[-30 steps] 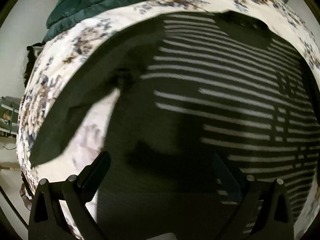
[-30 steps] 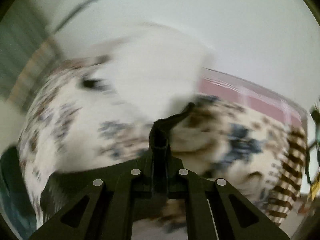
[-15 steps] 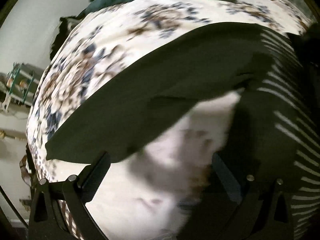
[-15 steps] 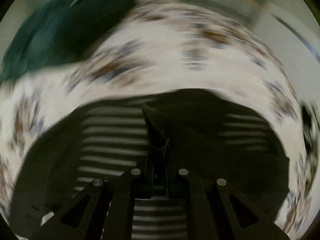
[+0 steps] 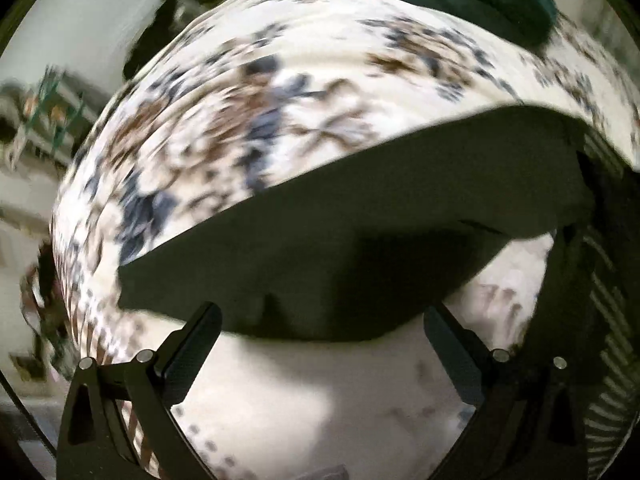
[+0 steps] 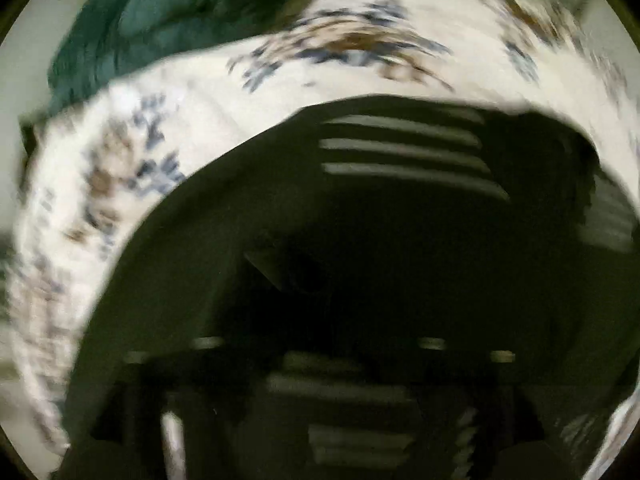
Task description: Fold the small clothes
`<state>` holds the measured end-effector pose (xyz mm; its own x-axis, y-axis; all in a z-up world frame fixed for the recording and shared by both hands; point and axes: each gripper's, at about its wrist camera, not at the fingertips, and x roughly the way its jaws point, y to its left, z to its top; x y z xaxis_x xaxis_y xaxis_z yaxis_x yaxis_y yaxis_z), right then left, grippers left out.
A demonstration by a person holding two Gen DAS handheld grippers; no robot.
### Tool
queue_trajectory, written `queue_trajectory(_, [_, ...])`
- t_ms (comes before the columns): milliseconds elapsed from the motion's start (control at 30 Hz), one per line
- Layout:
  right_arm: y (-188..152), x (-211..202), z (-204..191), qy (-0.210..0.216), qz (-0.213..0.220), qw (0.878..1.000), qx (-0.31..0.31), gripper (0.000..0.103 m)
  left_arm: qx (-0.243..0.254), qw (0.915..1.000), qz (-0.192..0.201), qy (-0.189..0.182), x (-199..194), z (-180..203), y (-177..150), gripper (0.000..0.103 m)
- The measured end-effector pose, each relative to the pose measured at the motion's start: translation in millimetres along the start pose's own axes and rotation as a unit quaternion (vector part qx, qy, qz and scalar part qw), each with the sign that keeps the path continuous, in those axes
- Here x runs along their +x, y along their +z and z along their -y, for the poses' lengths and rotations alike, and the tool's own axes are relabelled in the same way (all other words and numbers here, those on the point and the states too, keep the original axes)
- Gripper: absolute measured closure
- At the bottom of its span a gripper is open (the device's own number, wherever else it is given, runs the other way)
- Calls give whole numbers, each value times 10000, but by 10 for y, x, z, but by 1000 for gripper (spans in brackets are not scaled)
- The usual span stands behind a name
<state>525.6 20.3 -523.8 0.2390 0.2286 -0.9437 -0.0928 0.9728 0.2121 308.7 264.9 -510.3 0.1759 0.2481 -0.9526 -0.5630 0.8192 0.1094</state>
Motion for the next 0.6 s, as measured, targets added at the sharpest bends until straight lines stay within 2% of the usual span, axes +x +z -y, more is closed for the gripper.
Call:
queue_trajectory(133, [-317,-426,600,-191,-72,9986,478,28,-984,9937,-378,-386,-48,-651,-100,0])
queue_trajectory(233, [-694,-586,1073,-480,-262,9944,906,28,-1809,9804,-587,-519,84,-1105,-215,0])
queue_trajectory(333, [-943,-581,1396,-647,-410,9895,1222,28,-2553,9607,-888,-629,358,-1406,-328,1])
queue_trajectory(367, [-1051,-545,1494,-776,-476,9869,1329,28,-2832,9506,-1019,-763,483,-1486,-365,1])
queue_trajectory(400, [-1114,-532,1558,-822,-511,9853,1406,28,-3125,9391,-1163,-835,603,-1566,-400,5])
queue_trajectory(467, [-1270,-519,1713,-890,-541,9815,1607,28,-3651,9163,-1271,-1044,774,-1709,-453,7])
queue_trajectory(533, [-1358,-526,1797,-911,-544,9800,1681,28,-4123,8959,-1166,-1173,841,-1841,-486,8])
queue_trajectory(567, [-1377,-530,1815,-915,-540,9799,1687,28,-4291,8896,-1019,-1190,836,-1894,-490,11])
queue_trajectory(600, [-1413,-542,1847,-935,-542,9800,1669,28,-4401,8869,-827,-1136,818,-1942,-479,25])
